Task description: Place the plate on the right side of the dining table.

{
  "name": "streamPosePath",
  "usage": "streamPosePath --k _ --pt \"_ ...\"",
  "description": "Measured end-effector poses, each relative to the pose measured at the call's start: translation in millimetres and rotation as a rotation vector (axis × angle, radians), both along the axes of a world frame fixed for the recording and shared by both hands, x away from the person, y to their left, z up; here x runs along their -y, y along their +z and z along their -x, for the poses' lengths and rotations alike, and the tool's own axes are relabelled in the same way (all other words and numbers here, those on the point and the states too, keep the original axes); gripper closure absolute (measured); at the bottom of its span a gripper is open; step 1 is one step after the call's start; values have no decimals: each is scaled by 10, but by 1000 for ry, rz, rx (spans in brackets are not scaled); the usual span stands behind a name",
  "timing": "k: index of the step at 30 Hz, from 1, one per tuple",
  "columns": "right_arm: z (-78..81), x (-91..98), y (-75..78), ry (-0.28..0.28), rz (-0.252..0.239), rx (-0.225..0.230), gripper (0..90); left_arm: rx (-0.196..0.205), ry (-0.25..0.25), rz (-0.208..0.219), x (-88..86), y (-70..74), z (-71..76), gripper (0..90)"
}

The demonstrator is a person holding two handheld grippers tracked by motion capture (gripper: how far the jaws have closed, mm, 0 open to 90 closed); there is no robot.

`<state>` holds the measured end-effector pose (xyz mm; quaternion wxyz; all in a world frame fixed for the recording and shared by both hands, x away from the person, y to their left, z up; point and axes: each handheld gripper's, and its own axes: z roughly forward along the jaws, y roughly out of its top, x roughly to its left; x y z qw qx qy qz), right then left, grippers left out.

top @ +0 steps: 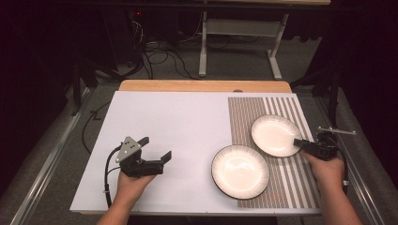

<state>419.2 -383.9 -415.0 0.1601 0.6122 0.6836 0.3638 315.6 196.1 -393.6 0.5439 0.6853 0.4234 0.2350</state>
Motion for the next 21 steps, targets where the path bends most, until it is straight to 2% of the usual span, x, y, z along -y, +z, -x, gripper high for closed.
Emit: streamPosePath --k 4,7,10,13,16,18,21 --pt "94 -33 86 -2 61 76 531 7 16 -34 -33 8 15 0" --pt "202 -106 154 43 76 154 445 26 19 -87 -45 24 34 1" --pt "324 -216 226 88 104 231 360 36 22 -102 -62 40 47 1" --pt "455 -328 316 125 86 294 286 45 31 -109 -90 61 59 0" --pt "573 -443 398 170 34 346 168 54 41 -117 -122 73 73 0" --pt "652 -535 445 201 10 374 133 66 49 -124 -154 95 87 1" --pt "768 -713 494 250 22 423 7 75 52 -126 -198 121 114 1"
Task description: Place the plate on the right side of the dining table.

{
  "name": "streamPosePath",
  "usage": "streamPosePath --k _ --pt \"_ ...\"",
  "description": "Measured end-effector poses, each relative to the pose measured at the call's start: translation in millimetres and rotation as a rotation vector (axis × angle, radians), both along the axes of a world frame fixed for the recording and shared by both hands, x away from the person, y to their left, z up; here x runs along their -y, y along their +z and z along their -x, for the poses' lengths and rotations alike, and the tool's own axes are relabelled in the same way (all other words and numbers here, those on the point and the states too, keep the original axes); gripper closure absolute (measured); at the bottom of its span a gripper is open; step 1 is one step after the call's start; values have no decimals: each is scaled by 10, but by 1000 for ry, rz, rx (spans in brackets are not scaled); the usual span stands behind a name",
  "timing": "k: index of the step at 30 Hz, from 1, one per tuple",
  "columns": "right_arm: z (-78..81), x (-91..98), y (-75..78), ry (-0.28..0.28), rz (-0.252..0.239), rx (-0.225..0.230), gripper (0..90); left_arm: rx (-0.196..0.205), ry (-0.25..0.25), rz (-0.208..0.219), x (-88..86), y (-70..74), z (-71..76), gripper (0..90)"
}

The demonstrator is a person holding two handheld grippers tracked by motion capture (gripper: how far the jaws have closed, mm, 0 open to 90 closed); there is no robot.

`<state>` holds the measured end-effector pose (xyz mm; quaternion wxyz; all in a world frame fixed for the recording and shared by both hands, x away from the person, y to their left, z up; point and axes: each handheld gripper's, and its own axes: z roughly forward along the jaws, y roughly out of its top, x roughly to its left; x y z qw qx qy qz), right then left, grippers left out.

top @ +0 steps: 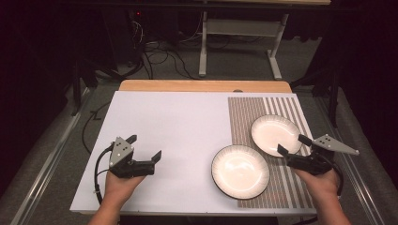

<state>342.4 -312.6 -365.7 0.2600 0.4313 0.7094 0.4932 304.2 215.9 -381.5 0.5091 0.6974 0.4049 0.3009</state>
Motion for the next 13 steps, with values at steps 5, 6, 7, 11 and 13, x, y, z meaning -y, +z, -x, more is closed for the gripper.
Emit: streamPosePath --k 5,6,7,11,13 --pt "193 -258 42 63 57 53 2 -1 -1 12 -52 11 26 0" --pt "222 -290 41 76 63 58 1 0 -2 12 -53 11 28 1" --pt "249 -313 42 83 66 58 2 0 -4 11 -51 11 29 0" --pt "282 -320 42 93 60 67 2 -2 -8 14 -37 3 30 0" --pt "281 -307 41 91 53 66 2 -4 -9 15 -33 3 36 0"
